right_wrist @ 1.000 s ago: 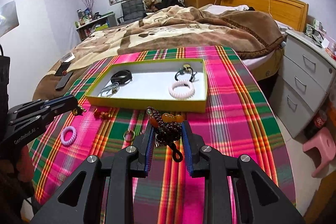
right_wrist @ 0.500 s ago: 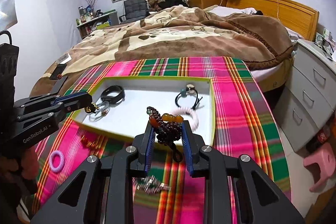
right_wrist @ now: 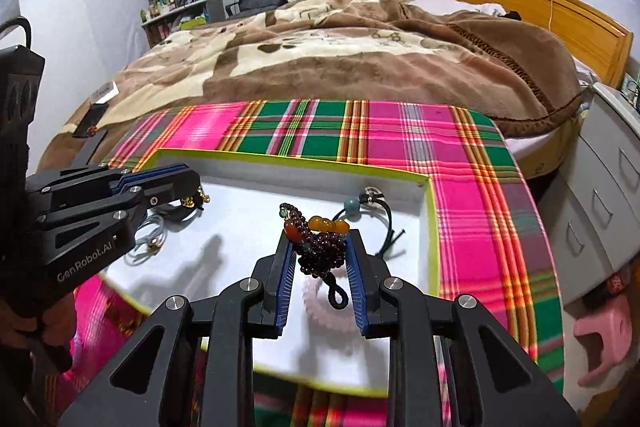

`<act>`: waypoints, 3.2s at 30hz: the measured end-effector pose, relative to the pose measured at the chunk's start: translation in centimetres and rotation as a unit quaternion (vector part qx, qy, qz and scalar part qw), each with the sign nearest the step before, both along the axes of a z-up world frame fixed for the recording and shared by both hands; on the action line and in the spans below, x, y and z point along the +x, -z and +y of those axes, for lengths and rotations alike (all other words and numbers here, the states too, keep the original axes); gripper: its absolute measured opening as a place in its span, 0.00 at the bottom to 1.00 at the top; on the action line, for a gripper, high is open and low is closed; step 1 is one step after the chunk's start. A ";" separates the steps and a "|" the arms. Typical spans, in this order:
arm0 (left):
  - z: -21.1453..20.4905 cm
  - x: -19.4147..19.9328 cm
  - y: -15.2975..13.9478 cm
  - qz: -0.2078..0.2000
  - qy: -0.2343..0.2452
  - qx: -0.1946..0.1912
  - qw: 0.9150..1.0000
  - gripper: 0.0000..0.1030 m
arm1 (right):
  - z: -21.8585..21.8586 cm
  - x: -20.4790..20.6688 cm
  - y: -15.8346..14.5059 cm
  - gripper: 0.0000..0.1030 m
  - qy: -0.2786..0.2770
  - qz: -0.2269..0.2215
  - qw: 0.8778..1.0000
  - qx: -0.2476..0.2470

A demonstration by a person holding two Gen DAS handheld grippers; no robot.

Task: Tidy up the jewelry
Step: 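Carry the brooch and keychain into the yellow box and open both grippers, then withdraw both grippers from the box toward the remaining jewelry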

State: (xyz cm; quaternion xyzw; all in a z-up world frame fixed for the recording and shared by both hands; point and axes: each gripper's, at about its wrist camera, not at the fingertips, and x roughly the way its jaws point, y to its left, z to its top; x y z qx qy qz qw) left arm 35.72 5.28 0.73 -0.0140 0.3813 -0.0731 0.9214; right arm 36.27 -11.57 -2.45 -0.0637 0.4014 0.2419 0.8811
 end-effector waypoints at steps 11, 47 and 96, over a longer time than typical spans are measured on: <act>0.0 2.4 1.9 0.023 -0.004 0.002 1.000 0.05 | 0.8 3.1 2.0 0.25 0.016 0.031 0.999 -0.025; 0.9 -3.1 -0.9 -0.011 -0.019 -0.023 0.999 0.13 | -1.2 -1.8 -0.7 0.33 0.009 0.000 1.000 0.014; -1.1 -27.9 -2.0 -0.086 -0.073 -0.003 0.994 0.13 | -7.9 -23.1 -2.0 0.34 0.013 -0.066 0.995 0.070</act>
